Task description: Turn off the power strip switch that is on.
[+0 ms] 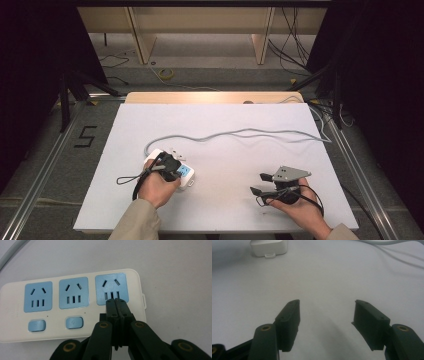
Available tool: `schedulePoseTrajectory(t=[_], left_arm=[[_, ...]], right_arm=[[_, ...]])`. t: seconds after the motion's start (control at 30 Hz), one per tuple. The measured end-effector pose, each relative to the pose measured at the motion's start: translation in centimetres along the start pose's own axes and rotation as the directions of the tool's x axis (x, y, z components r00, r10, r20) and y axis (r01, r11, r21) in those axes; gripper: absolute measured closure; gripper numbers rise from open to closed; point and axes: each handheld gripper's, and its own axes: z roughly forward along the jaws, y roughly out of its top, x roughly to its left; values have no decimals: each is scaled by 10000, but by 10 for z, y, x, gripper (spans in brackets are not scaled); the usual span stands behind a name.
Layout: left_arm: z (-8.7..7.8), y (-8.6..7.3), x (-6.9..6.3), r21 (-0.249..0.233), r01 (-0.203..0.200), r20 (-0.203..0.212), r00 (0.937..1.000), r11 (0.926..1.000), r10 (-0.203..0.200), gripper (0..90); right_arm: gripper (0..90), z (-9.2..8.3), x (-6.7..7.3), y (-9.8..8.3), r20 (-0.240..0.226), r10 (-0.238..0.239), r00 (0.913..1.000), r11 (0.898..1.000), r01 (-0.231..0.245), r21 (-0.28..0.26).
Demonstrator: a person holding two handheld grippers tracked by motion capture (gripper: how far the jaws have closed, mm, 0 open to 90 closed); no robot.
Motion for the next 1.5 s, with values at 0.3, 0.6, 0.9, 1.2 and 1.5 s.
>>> schedulePoseTrajectory(t=[0.3,0.6,0.9,1.2,1.5], left_arm=[[0,-1,-2,-8,-84,-102,9999,10000,84,898],[0,-2,-2,-61,-34,-41,10000,10000,33,898],[0,-3,-1,-136,-113,28,9999,9998,113,899],[0,-3,-2,-80,-177,-32,9998,9998,176,899],[1,-3,-2,-66,-157,-54,9999,9999,156,899]], right_arm=[[389,0,0,0,-5,6,10000,10000,-6,2],[389,0,0,0,-10,-4,10000,10000,4,0],[389,0,1,0,-8,-11,10000,10000,11,-2],[389,0,1,0,-30,-10,10000,10000,10,16],[389,0,1,0,-36,-41,10000,10000,41,2]])
